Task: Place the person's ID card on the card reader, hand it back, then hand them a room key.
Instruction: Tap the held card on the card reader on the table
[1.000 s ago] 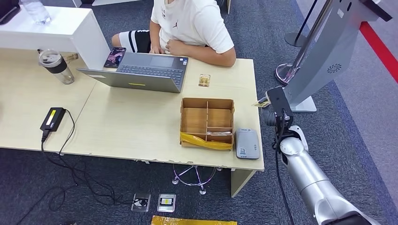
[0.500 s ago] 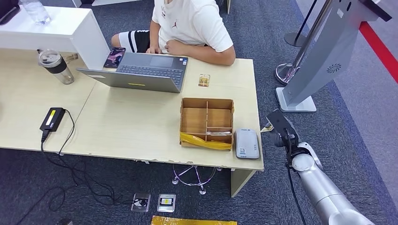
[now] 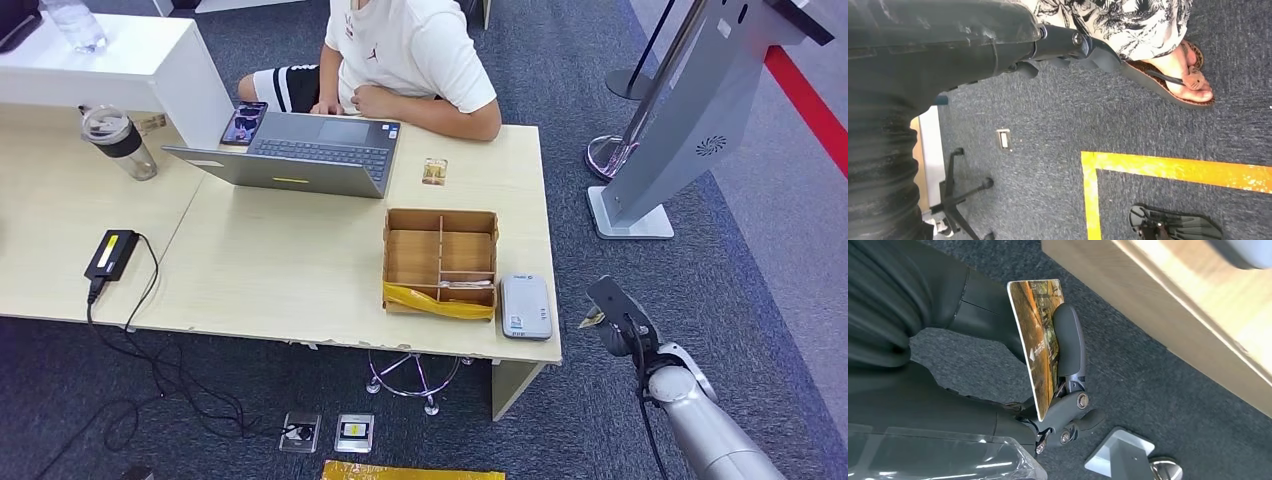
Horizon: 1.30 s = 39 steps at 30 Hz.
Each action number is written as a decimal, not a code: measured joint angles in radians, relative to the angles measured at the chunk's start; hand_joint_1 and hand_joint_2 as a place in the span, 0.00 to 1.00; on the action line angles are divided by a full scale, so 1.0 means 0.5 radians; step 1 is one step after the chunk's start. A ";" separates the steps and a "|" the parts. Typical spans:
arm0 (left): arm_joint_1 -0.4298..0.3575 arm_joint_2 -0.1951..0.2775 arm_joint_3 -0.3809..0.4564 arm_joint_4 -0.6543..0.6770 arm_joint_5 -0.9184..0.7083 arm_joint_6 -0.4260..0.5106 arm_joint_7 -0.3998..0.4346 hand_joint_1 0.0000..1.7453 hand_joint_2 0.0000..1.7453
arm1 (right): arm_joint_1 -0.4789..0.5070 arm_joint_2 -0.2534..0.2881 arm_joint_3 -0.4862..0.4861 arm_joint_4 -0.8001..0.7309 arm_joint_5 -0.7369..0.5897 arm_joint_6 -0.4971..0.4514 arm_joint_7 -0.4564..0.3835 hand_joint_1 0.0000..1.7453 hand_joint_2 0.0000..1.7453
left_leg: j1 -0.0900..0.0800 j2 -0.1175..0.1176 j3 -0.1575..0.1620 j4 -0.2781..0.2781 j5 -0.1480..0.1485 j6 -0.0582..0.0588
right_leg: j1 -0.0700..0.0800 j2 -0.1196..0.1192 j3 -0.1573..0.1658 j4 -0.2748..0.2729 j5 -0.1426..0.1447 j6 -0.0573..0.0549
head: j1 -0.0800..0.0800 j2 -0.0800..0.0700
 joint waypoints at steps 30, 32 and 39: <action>-0.005 0.008 -0.125 0.000 0.043 -0.023 -0.041 0.00 1.00 | 0.211 -0.059 -0.278 -0.912 -0.395 -0.299 0.075 1.00 1.00 | 0.000 0.001 0.001 0.000 0.000 0.000 | 0.000 0.000 0.002 0.000 0.000 0.000 | 0.000 0.000; -0.006 0.009 -0.131 0.000 0.044 -0.029 -0.044 0.00 1.00 | 0.216 -0.052 -0.268 -0.995 -0.387 -0.271 0.104 1.00 1.00 | 0.000 0.001 0.001 0.000 0.000 0.000 | 0.000 0.001 0.002 0.000 0.000 0.000 | 0.000 0.000; -0.008 0.010 -0.138 0.000 0.057 -0.040 -0.051 0.00 1.00 | 0.222 0.001 -0.159 -1.146 -0.306 -0.192 0.158 1.00 1.00 | 0.000 0.001 0.001 0.000 0.000 0.000 | 0.000 0.000 0.002 0.001 0.000 0.000 | 0.000 0.000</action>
